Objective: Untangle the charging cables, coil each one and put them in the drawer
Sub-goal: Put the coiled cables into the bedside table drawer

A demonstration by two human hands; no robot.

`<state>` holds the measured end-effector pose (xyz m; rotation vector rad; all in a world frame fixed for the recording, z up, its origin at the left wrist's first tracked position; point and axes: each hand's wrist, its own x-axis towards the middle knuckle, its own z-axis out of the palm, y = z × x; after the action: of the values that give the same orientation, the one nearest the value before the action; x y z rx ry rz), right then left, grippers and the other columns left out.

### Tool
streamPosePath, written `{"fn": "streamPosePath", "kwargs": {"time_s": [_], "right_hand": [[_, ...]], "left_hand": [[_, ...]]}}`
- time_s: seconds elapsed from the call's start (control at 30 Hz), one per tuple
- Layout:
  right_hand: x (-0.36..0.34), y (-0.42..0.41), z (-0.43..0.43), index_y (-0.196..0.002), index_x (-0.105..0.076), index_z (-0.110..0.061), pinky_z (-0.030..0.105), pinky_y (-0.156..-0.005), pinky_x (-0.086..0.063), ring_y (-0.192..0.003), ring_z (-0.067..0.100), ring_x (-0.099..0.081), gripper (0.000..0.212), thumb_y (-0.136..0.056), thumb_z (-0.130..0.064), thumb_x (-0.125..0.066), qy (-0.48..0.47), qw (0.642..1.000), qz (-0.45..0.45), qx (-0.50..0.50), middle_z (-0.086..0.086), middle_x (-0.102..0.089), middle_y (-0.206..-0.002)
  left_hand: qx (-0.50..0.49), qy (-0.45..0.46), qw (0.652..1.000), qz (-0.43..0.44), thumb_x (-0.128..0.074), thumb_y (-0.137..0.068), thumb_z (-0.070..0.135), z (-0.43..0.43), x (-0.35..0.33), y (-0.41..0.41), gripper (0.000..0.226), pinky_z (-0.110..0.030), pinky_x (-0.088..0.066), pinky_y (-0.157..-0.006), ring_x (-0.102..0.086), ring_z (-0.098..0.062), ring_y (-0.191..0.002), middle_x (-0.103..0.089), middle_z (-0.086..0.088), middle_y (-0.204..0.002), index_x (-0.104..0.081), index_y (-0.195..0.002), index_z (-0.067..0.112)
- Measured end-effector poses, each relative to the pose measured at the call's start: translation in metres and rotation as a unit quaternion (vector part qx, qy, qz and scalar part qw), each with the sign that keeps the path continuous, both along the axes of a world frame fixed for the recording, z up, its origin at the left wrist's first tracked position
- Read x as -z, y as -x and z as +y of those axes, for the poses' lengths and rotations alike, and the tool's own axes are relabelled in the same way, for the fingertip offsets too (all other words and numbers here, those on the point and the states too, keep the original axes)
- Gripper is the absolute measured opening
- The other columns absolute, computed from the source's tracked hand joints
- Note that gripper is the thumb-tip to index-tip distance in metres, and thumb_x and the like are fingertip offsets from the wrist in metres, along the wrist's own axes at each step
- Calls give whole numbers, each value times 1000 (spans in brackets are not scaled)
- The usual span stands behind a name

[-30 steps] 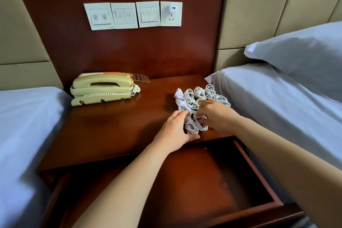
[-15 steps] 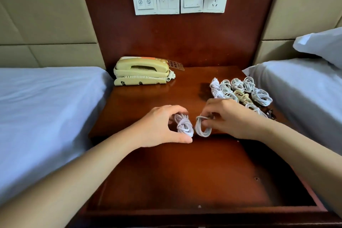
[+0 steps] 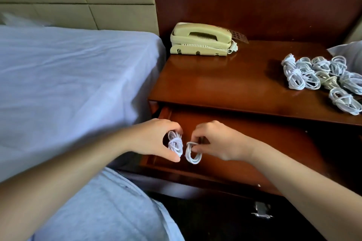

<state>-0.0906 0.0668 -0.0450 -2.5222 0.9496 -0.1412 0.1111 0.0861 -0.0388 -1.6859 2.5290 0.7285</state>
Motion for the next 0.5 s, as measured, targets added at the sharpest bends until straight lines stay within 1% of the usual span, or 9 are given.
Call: {"fn": "streamPosePath", "kwargs": {"time_s": [0.07, 0.13, 0.2, 0.27, 0.33, 0.4, 0.43, 0.5], "right_hand": [[11, -10, 2, -91, -66, -12, 29, -72, -36, -82, 14, -49, 15, -90, -26, -62, -4, 1000, 17, -2, -7, -50, -86], [20, -18, 3, -92, -63, -11, 26, -69, -29, -86, 17, -49, 15, -91, -26, -60, 2, 999, 34, 0, -5, -47, -87], [25, -24, 4, -94, -62, -11, 25, -71, -29, -94, 22, -52, 15, -92, -25, -58, 10, 998, 57, -4, -1, -50, -91], [29, -27, 5, -97, -62, -9, 26, -72, -31, -99, 25, -53, 15, -92, -24, -58, 10, 998, 68, -12, 5, -56, -101], [31, -28, 7, -100, -64, -9, 29, -75, -35, -100, 26, -54, 16, -92, -22, -58, 2, 998, 60, -23, 7, -58, -105], [31, -27, 8, -101, -66, -11, 32, -79, -39, -100, 25, -55, 16, -92, -21, -59, -8, 999, 37, -33, 7, -58, -105], [30, -26, 8, -101, -67, -12, 32, -81, -40, -99, 25, -55, 14, -91, -19, -60, -11, 999, 23, -36, 5, -58, -102], [27, -22, 8, -98, -69, -14, 32, -81, -42, -96, 22, -56, 12, -90, -17, -60, -14, 999, -5, -34, -2, -54, -94]], "left_hand": [[10, 8, 998, -62, -73, -67, 56, 2, 9, -4, 62, -24, -31, -92, -50, -11, -107, -56, 12, -111, -51, -119, 30], [23, 19, 993, -114, -69, -69, 60, 4, 16, -4, 66, -29, -19, -104, -46, -11, -117, -55, 12, -120, -48, -124, 30], [34, 13, 989, -145, -65, -73, 61, 6, 19, -3, 69, -37, -7, -113, -37, -8, -128, -50, 12, -129, -43, -130, 31], [40, -21, 988, -151, -59, -80, 59, 7, 16, -1, 66, -40, -1, -114, -29, -6, -134, -46, 11, -136, -39, -136, 32], [50, -62, 984, -157, -49, -89, 55, 6, 11, 0, 56, -40, -2, -115, -25, -7, -137, -44, 9, -141, -38, -139, 31], [56, -74, 982, -165, -43, -95, 47, 6, 8, 2, 47, -34, -9, -114, -28, -10, -137, -44, 8, -143, -42, -139, 30], [51, -72, 983, -163, -42, -97, 44, 6, 8, 3, 44, -33, -13, -112, -32, -11, -135, -45, 8, -142, -44, -138, 29], [38, -67, 985, -155, -40, -98, 40, 6, 6, 6, 41, -33, -18, -112, -37, -14, -133, -48, 7, -140, -47, -136, 28]]}}
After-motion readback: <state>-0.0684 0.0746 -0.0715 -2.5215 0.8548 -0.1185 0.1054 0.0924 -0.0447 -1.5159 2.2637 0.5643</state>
